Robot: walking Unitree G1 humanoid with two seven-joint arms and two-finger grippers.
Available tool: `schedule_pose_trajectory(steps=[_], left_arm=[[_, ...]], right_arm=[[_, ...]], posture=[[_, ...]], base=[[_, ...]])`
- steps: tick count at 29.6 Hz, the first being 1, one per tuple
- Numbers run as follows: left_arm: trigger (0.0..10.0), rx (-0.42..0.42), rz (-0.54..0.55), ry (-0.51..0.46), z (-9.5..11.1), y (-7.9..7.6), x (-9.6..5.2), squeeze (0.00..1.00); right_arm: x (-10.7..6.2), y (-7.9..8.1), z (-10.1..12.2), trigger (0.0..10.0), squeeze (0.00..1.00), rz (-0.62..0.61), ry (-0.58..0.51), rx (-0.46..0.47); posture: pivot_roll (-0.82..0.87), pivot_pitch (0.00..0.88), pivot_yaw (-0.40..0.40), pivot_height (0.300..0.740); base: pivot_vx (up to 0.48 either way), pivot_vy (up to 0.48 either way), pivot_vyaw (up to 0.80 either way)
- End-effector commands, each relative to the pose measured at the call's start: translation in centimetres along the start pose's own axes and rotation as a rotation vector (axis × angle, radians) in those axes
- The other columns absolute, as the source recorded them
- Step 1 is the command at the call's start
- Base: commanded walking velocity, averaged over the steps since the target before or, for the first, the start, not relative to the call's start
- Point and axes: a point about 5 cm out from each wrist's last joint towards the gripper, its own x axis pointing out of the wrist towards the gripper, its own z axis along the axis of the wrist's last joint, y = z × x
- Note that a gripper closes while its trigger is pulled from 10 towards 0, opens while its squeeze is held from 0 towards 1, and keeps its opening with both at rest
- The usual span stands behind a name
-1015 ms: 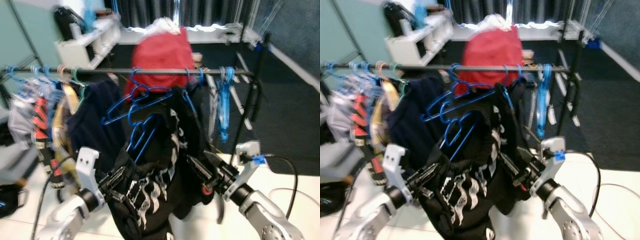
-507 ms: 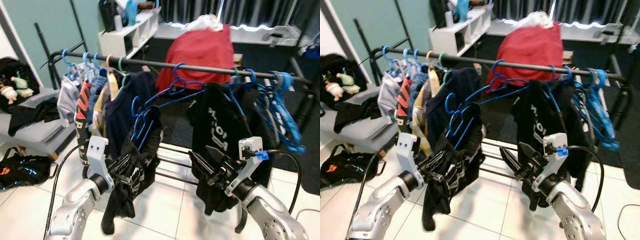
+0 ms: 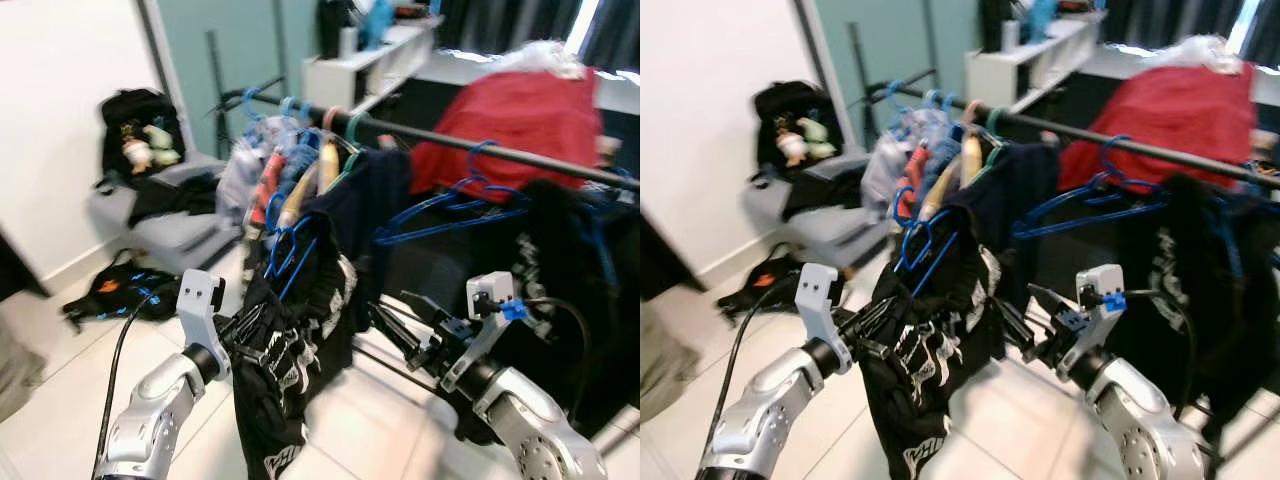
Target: Hang hanger
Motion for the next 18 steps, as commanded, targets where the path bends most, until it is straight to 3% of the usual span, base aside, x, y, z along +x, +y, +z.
schedule_pose_trajectory(steps=[1,18], left_arm=[[10.0,0.024,0.011,-0.039,0.75,0.38,0.07,0.00],[10.0,0.040,0.083,-0.058,0.60,1.18,-0.67,0.00]], right_arm=[[-0.10,-0.05,-0.34,10.0,0.00,0.000,0.016,0.008],[-0.17,-0.07,-0.54,10.0,0.00,-0.044,-0.004,0.044]], posture=[[-0.04,0.000,0.007,0.740],[-0.03,0.000,0.022,0.740]], base=[[0.000,0.000,0.77],[0.000,0.000,0.76]])
